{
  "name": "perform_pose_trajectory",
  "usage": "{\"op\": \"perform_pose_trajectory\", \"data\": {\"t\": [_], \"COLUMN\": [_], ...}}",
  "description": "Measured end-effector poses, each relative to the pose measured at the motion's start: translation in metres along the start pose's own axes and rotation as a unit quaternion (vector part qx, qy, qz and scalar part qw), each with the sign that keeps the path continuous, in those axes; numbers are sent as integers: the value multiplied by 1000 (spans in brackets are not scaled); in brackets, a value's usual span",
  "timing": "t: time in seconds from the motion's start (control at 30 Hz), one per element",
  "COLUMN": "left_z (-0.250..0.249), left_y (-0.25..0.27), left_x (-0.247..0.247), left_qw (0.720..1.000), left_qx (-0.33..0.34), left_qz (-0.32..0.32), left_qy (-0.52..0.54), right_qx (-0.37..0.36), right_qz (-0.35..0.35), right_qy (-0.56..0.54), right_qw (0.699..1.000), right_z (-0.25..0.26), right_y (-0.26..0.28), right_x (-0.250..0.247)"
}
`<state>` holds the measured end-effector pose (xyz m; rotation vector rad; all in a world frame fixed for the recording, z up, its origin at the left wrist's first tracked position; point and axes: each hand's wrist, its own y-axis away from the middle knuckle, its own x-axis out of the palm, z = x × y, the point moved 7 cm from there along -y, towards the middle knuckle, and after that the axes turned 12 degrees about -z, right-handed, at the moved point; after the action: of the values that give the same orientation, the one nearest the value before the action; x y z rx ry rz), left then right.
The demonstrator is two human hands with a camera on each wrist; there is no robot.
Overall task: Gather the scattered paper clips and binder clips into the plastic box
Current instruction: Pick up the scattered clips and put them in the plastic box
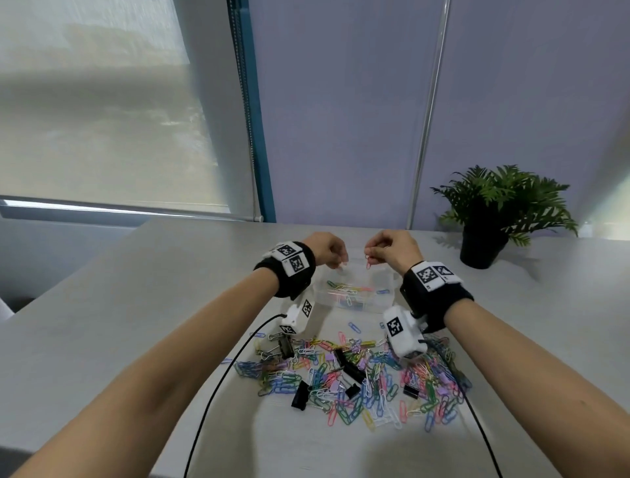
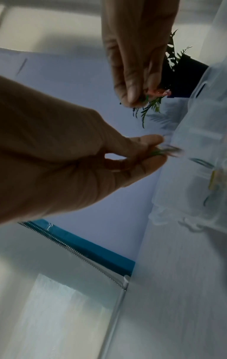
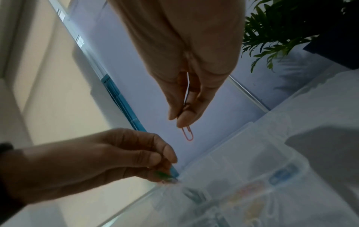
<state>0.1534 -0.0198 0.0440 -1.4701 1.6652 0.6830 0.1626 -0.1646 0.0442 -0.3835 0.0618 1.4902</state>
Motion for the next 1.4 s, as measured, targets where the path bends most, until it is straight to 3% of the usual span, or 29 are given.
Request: {"op": "perform_pose_trajectory", "data": {"t": [0.1, 0.2, 0.33, 0.4, 0.47, 0.53, 0.6, 0.77, 1.0, 1.13, 1.23, 1.4], "left_z": [-1, 1, 11, 18, 23, 25, 25, 21, 19, 22, 24, 29], "left_y": [10, 32, 72, 89, 101, 106, 109, 108, 109, 108, 105, 96], "left_x": [11, 1, -2, 4, 15, 26, 38, 54, 56, 49, 42, 23], "left_qw": [999, 998, 994, 987, 978, 970, 967, 969, 974, 977, 980, 993], "left_qx": [-1, 24, 28, 25, 24, 30, 24, 19, 18, 22, 21, -13], "left_qz": [49, 50, 103, 146, 178, 189, 189, 167, 166, 156, 148, 112], "left_qy": [-15, -20, -27, -60, -102, -147, -169, -179, -150, -143, -130, -28], "right_qx": [-6, -73, -182, -181, -158, -155, -163, -147, -144, -107, -52, 20], "right_qz": [36, 121, 117, 207, 300, 333, 327, 317, 304, 303, 291, 234], "right_qy": [89, 248, 275, 335, 428, 504, 531, 491, 457, 403, 323, 186], "right_qw": [995, 958, 937, 901, 838, 782, 764, 798, 823, 857, 899, 954], "right_z": [-5, 0, 25, 19, 3, -10, -15, -17, -20, -21, -23, -19], "right_y": [5, 20, 47, 68, 90, 101, 105, 111, 111, 107, 103, 85], "right_x": [8, 18, 23, 39, 55, 65, 72, 85, 96, 88, 74, 46]}}
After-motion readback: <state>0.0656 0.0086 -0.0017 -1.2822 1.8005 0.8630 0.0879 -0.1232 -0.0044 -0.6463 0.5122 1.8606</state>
